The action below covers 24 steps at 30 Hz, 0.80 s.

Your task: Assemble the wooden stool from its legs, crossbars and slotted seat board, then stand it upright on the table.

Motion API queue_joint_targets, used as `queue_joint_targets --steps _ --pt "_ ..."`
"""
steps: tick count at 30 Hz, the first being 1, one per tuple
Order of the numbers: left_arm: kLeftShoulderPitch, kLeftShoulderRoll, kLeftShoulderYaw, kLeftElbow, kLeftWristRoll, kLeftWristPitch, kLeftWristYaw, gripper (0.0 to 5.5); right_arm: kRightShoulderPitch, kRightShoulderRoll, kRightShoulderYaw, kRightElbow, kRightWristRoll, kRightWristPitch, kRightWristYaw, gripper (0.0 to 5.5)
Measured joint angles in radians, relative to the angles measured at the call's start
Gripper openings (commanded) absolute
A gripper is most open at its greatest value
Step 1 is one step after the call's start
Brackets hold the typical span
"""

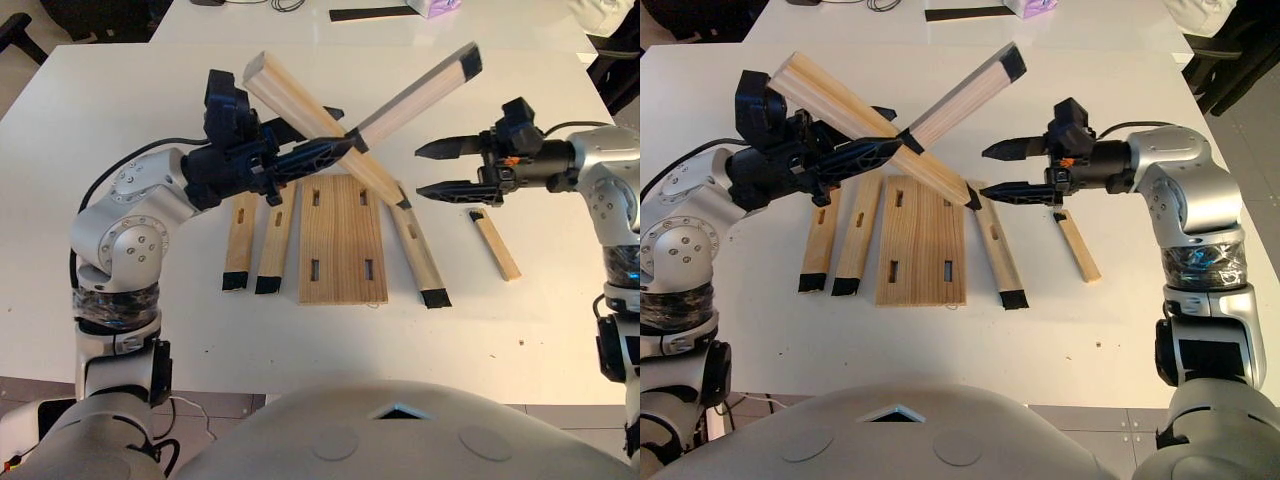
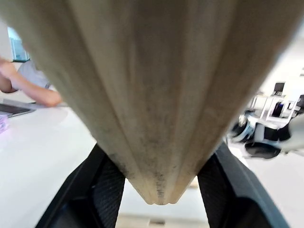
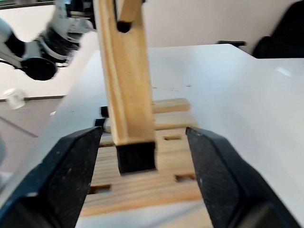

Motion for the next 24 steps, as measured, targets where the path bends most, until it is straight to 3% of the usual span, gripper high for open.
queue_joint_targets --steps 9,14,24 --pt "0.106 0.322 0.074 0.053 0.066 -0.016 -0.37 2.05 0.237 0.015 -0.29 -0.079 0.04 -0.025 -0.243 3.26" --pt "0.078 0.347 0.043 0.07 0.091 -0.035 -0.459 2.05 0.303 0.02 -0.314 -0.127 0.047 -0.013 -0.288 3.26" --pt "0.17 0.321 0.04 0.007 0.116 -0.081 -0.451 2.05 0.257 -0.025 -0.345 -0.083 0.078 0.005 -0.294 3.26"
